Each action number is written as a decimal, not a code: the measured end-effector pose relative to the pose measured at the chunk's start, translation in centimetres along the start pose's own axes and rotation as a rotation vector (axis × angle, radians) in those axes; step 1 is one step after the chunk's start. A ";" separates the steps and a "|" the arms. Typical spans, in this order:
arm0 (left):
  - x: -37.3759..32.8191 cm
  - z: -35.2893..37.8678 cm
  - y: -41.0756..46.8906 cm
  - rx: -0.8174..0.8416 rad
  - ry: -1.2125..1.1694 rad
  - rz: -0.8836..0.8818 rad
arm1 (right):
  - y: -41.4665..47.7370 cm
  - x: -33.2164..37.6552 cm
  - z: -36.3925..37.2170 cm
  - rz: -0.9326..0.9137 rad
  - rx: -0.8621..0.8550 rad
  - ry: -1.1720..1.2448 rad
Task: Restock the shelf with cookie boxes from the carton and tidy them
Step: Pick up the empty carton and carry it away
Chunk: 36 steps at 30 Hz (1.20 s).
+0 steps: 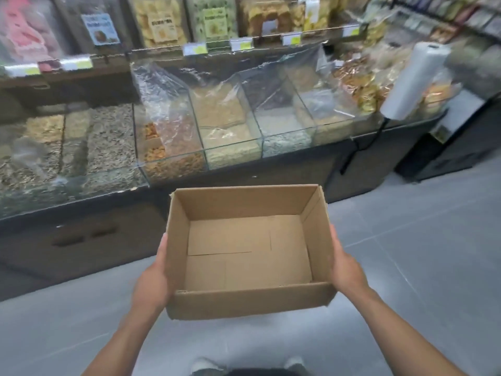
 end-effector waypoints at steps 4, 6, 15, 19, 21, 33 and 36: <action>-9.5 4.9 -0.8 0.064 -0.001 0.148 | -1.4 -9.6 -4.0 0.130 -0.055 0.026; -14.0 7.2 -1.1 0.092 0.024 0.210 | -2.1 -14.0 -5.7 0.205 -0.080 0.043; -33.7 16.6 -1.0 0.254 0.036 0.520 | -5.5 -29.8 -10.4 0.537 -0.215 0.145; -42.8 20.4 -0.8 0.344 0.055 0.627 | -5.4 -35.3 -11.6 0.656 -0.292 0.173; -47.2 22.4 -0.9 0.389 0.041 0.685 | -5.2 -37.7 -12.5 0.712 -0.343 0.209; -77.5 38.4 3.5 0.517 0.088 1.027 | 3.1 -51.6 -21.9 1.082 -0.480 0.172; -85.5 40.4 2.8 0.534 0.063 1.077 | 5.4 -55.6 -25.0 1.136 -0.515 0.179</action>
Point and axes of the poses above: each hand's wrist, its own y-axis towards the middle knuckle, its own z-axis out of the palm, x = y × z, the point moved 6 cm from there along y, towards the middle knuckle, and after that the axes turned 11 degrees about -x, right-handed, at the moved point
